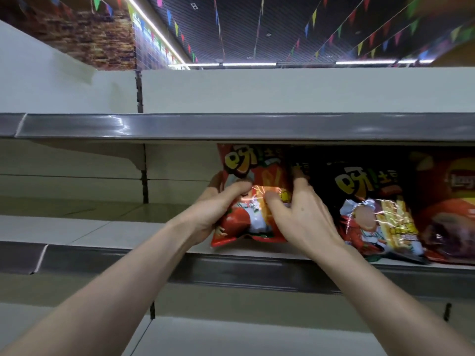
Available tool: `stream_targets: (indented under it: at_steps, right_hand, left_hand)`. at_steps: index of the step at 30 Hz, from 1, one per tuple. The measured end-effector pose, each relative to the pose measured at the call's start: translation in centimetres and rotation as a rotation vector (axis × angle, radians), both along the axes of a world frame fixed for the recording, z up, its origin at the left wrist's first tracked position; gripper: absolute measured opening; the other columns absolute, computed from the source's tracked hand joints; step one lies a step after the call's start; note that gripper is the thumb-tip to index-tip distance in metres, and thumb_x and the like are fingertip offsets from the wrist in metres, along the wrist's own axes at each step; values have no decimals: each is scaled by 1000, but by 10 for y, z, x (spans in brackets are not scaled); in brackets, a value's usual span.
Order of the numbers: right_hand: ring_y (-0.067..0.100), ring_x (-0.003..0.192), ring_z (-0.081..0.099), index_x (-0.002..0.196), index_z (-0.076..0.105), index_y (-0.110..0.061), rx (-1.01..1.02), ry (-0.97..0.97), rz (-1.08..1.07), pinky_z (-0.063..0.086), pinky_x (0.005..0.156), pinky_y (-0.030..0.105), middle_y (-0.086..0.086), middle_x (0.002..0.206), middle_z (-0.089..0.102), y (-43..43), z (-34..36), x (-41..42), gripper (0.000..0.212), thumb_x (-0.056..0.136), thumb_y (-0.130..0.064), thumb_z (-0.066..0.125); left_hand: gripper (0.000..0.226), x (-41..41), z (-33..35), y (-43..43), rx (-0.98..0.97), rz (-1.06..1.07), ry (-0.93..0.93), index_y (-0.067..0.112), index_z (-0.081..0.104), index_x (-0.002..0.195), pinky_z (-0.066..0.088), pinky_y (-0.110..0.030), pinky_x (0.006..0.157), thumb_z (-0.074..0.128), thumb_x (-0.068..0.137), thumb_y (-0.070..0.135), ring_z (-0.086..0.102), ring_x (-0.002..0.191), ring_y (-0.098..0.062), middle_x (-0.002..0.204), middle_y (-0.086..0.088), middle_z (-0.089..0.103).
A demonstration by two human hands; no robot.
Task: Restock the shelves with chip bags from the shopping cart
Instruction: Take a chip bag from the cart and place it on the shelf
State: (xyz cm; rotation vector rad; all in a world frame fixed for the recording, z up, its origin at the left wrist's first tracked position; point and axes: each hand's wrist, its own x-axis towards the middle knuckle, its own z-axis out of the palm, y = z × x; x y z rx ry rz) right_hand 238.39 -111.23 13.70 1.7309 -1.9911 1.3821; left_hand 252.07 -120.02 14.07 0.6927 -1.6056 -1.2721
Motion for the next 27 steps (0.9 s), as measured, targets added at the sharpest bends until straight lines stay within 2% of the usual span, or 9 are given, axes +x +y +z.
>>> stream_targets:
  at_steps: [3,5,7,10,13,17,21,24,27]
  right_hand:
    - [29,101,54,120,42,-10,-21,11,-37,43,76,36,8,110,51,13,-7,-16,36,95,-35,48]
    - [28,108,51,130,40,-8,-29,54,-79,38,77,32,9,117,49,16,-14,-22,45,94,-33,49]
    - [27,117,46,139,34,-7,-42,97,-107,35,82,30,9,127,43,19,-20,-27,53,93,-30,50]
    - [24,120,39,142,32,-7,-124,170,-132,34,89,30,8,130,38,18,-25,-31,57,92,-27,51]
    - [26,106,42,132,43,-8,-237,304,-148,39,85,38,10,114,45,9,-24,-37,49,91,-34,47]
    - [29,93,46,124,55,-9,-208,360,-139,42,80,42,12,101,51,-4,-29,-42,51,92,-44,35]
    - [35,83,53,118,59,-5,-239,447,-213,48,74,43,16,95,56,-5,-34,-45,47,91,-39,40]
    - [35,89,52,117,60,-7,-285,568,-275,43,79,43,18,103,58,-5,-28,-43,45,90,-38,42]
    - [34,84,51,116,60,-9,-285,628,-225,38,75,41,15,99,58,-11,-27,-44,40,90,-33,42]
  left_hand:
    - [22,-22,-3,7,-41,-62,-101,17,68,91,54,-40,92,70,84,38,72,90,-21,91,-5,76]
    - [35,-34,-5,10,-107,-66,-208,19,72,75,54,-31,83,69,79,53,70,77,-8,77,5,74]
    - [38,-44,-9,14,-196,-26,-289,20,67,63,47,-20,66,67,82,54,63,61,1,63,12,67]
    - [28,-53,-13,18,-298,38,-337,26,70,73,49,-24,68,65,84,52,65,66,-4,71,7,71]
    - [36,-54,-14,19,-353,80,-389,34,64,61,44,-30,62,57,87,58,54,56,-4,60,10,59]
    - [83,-52,-18,18,-211,164,-461,15,62,106,44,-34,86,28,78,85,60,97,-13,106,4,62]
    - [80,-53,-19,19,-237,296,-500,10,47,129,39,-34,79,31,86,77,53,100,-22,125,-11,56]
    - [77,-51,-24,16,-608,494,-447,25,22,150,36,-40,98,37,85,65,45,122,-33,140,-15,41]
    - [48,-54,-25,10,-1090,667,-527,19,47,131,44,-44,76,37,91,44,58,88,-42,106,-22,59]
